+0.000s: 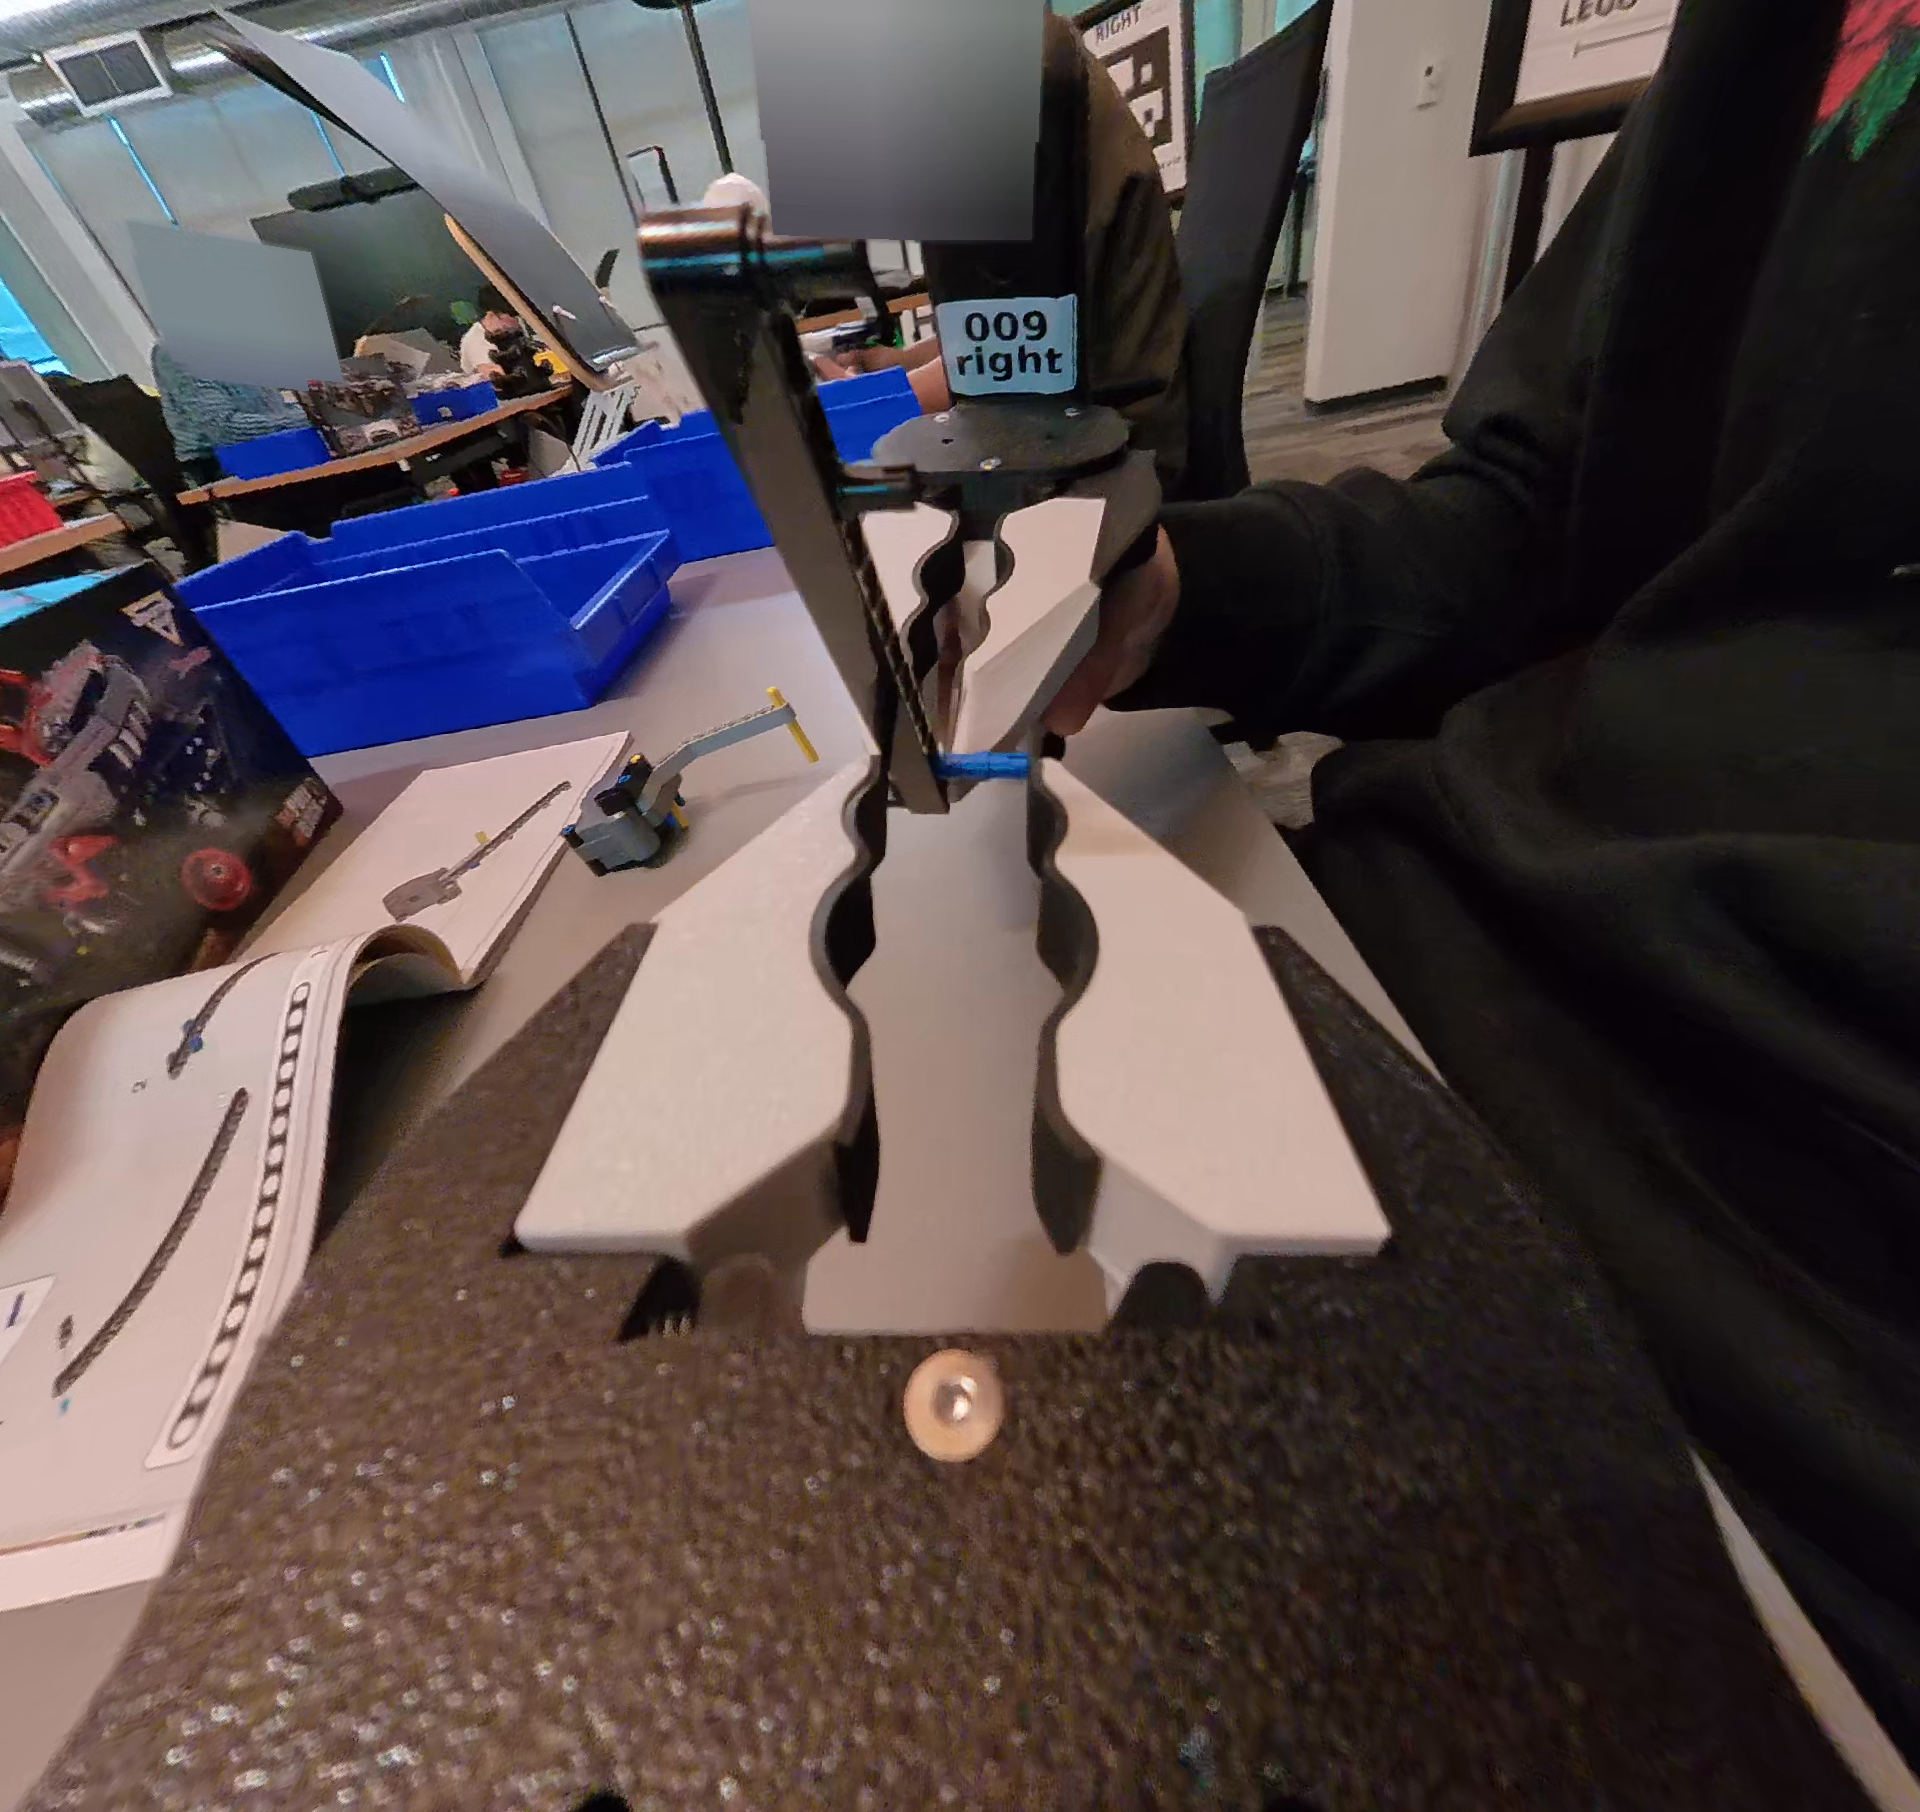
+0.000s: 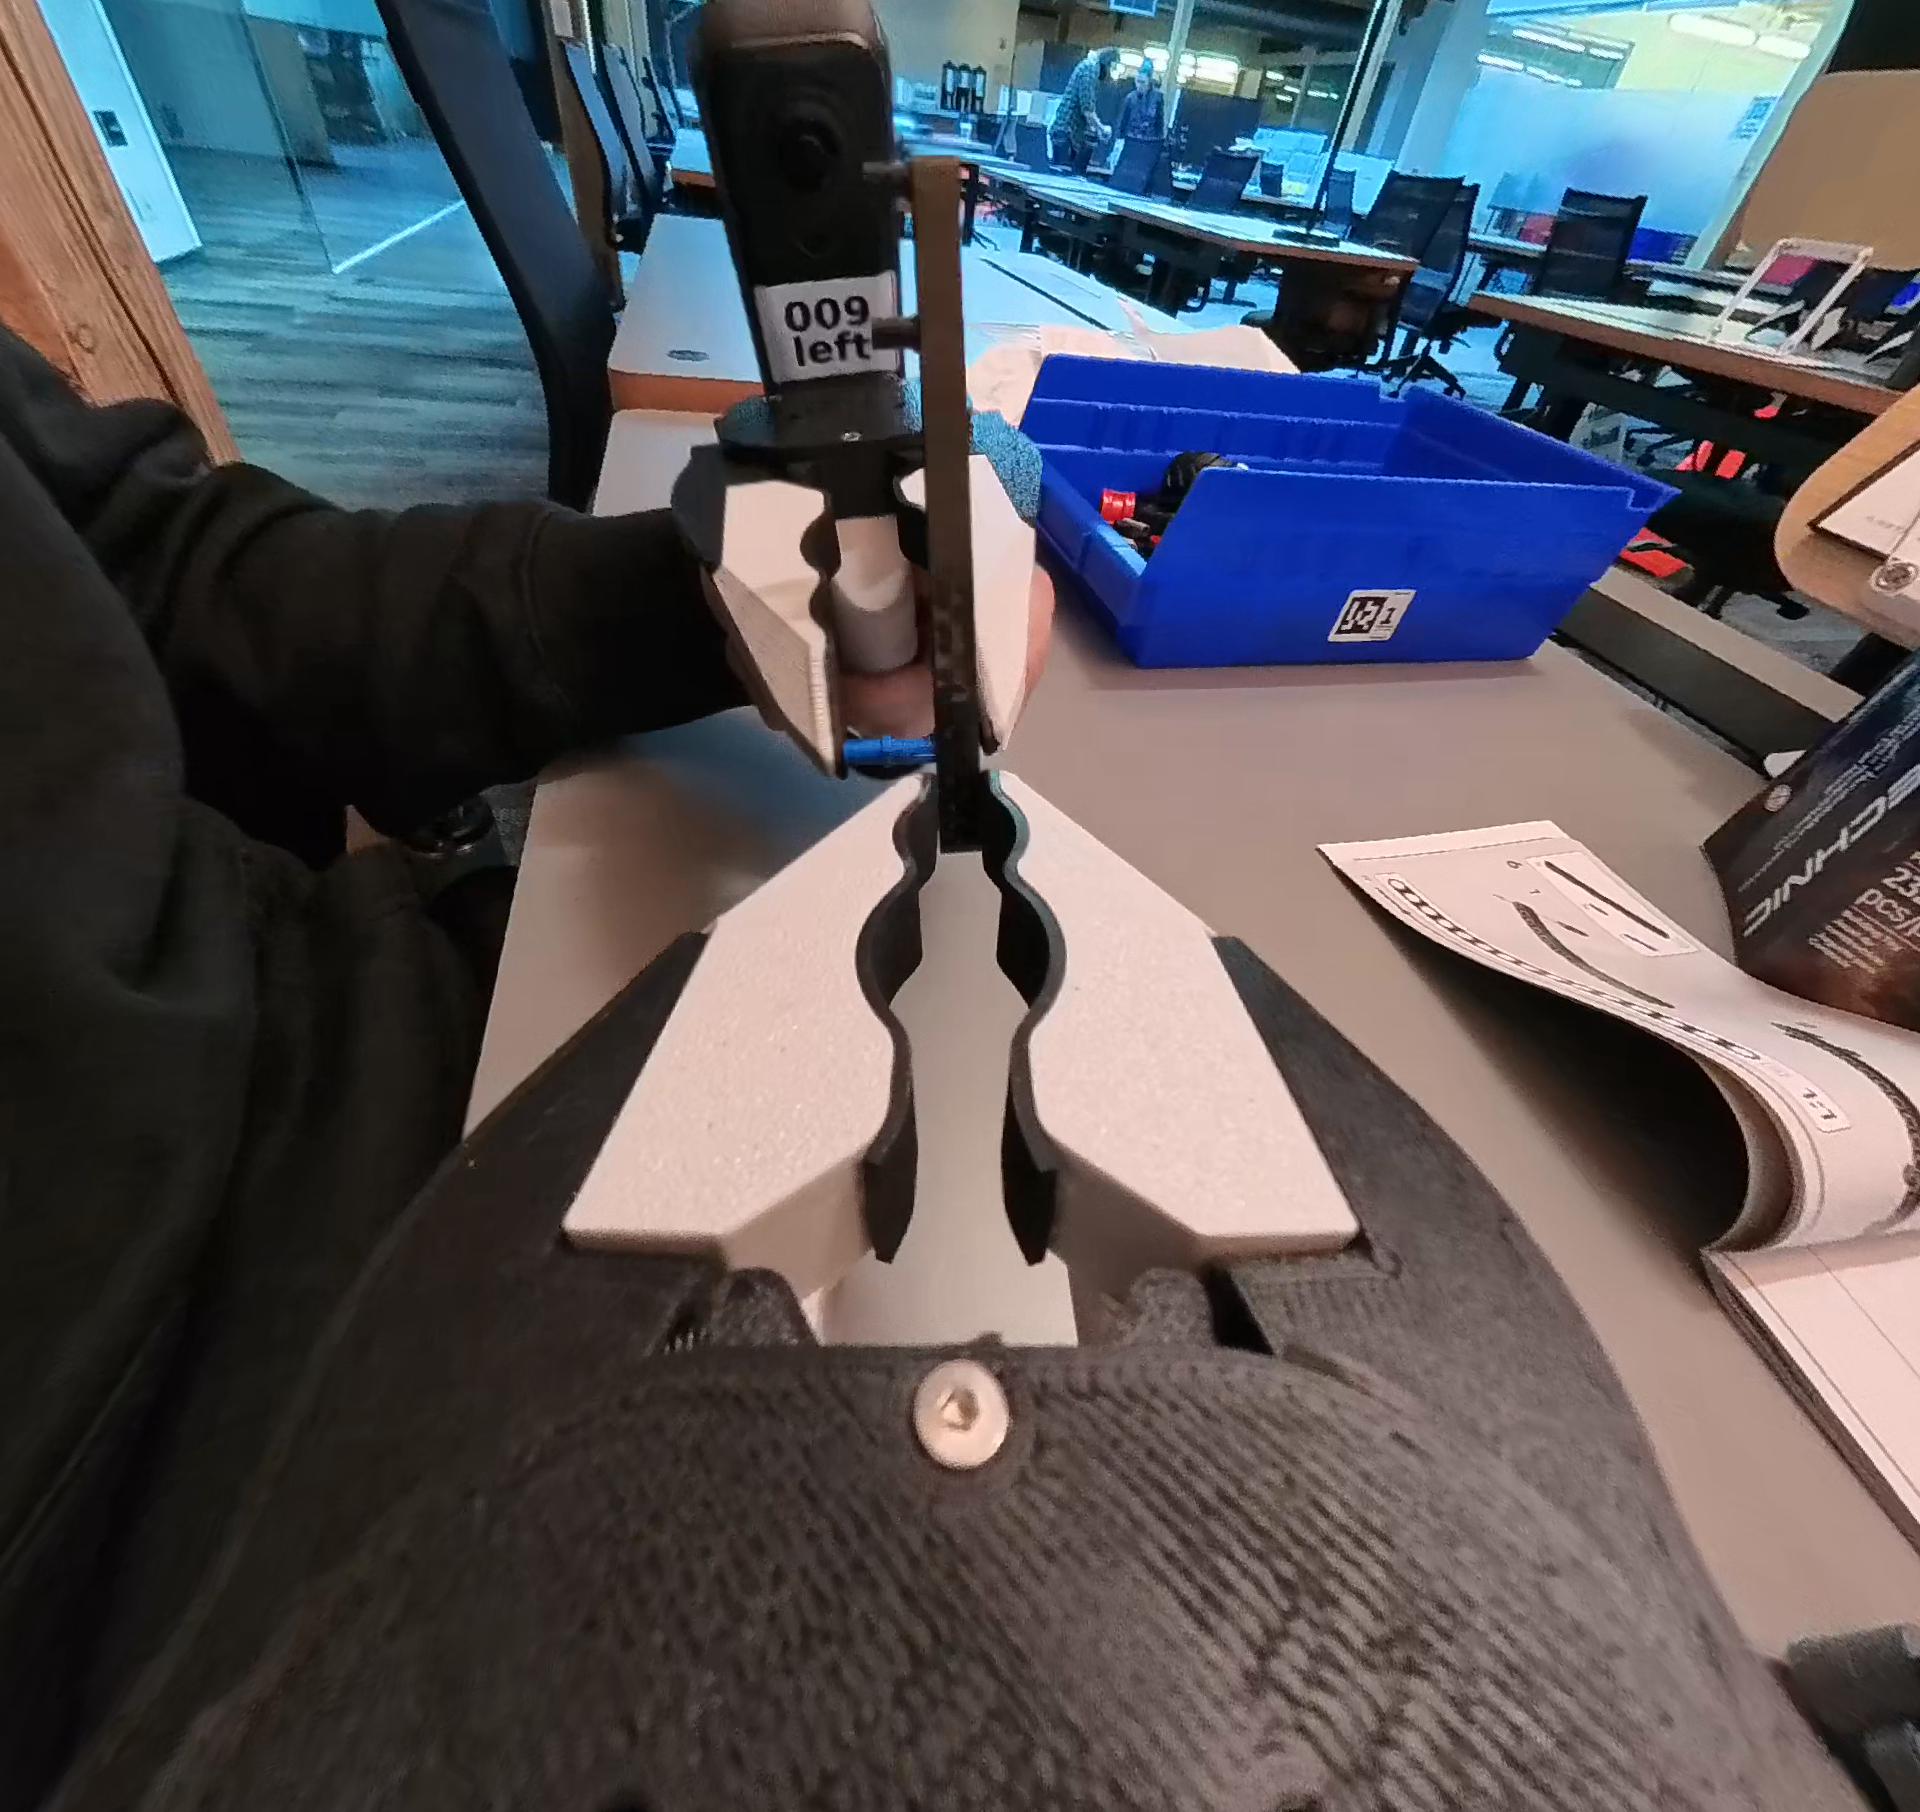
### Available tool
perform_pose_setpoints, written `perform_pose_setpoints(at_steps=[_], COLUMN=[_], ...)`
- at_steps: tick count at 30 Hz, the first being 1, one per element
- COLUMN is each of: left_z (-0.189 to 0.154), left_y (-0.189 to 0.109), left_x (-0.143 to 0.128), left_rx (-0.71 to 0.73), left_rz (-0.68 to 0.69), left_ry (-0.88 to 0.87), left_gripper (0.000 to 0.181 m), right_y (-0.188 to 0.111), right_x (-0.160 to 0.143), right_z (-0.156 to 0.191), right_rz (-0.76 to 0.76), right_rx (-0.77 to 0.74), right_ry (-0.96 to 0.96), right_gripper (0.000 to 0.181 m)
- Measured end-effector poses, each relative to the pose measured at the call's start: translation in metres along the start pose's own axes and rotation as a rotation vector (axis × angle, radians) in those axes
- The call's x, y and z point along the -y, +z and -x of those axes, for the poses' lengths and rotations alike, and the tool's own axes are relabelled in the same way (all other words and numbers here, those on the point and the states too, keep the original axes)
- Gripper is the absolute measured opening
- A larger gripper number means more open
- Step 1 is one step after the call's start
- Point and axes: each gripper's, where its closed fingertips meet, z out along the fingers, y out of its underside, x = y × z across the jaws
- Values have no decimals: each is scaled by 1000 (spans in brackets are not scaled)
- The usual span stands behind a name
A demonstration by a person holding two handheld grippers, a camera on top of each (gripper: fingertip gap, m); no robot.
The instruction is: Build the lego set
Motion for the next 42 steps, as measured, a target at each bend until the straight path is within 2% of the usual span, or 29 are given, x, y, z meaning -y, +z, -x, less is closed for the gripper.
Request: perform_pose_setpoints(at_steps=[7,18,22,25,28,31,37,41,42], left_z=[3,5,5,4,2,-5,-7,-5,-4], left_y=[1,2,-1,-2,-6,-5,-2,0,0], left_x=[-4,-2,6,10,24,18,12,14,15], left_rx=[8,-10,33,45,62,29,43,62,66], left_rz=[15,-37,-77,-63,-125,-39,52,56,56], left_ry=[-25,-104,17,75,116,146,186,203,205], left_gripper=[22,21,21,21,23,32,31,22,14], right_y=[0,-1,-3,-4,-5,-6,-5,-4,-3], right_x=[-3,-3,6,8,7,10,11,11,11], right_z=[-3,-6,-4,-4,-3,-1,3,5,6], right_rz=[22,17,1,41,82,87,77,79,78], right_rx=[-27,-44,-76,-110,-130,-135,-93,-94,-88], right_ry=[-30,-37,-137,-247,-347,-377,-313,-326,-331], right_gripper=[6,6,6,6,6,6,6,6,6])
